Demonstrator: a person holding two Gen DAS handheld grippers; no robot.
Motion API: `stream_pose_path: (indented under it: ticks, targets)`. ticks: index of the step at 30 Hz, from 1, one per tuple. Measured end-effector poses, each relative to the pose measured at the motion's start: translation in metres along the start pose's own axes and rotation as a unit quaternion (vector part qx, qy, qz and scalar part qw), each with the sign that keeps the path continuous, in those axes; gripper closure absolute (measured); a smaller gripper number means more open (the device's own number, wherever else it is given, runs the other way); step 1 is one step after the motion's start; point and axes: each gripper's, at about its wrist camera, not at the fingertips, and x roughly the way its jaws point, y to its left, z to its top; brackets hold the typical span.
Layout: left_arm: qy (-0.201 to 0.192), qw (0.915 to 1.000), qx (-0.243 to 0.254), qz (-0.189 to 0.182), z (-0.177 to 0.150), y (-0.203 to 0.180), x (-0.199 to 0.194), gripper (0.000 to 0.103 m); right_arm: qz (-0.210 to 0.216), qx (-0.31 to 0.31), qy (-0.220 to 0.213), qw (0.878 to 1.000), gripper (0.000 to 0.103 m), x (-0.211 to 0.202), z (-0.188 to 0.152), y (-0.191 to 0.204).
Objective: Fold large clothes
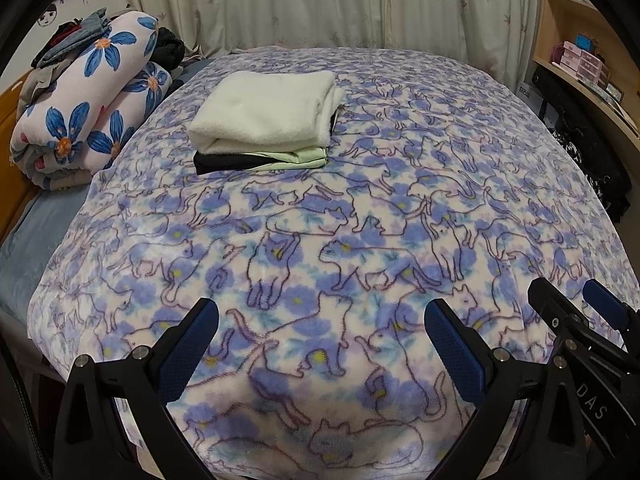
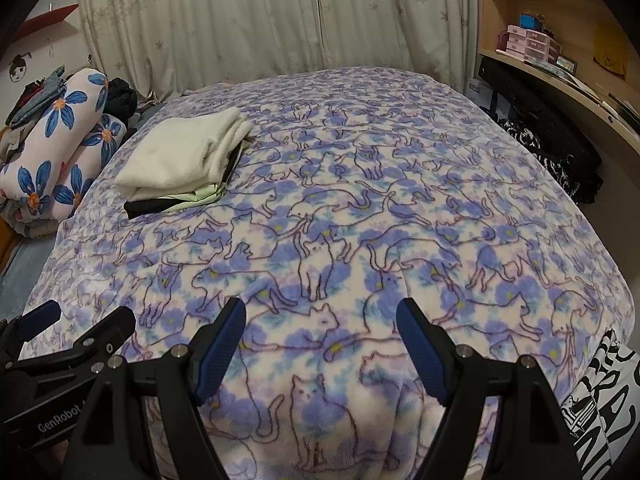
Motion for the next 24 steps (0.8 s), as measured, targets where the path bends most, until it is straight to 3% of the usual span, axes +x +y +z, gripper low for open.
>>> stream_pose_path:
  ticks: [24]
  targets:
    - [0.006, 1.0, 0.001, 0.0, -0.0064, 0.0036, 0.0054, 0.001, -0.001, -0.002, 0.002, 1.0, 0.025, 0.0012, -0.0026, -0.0032]
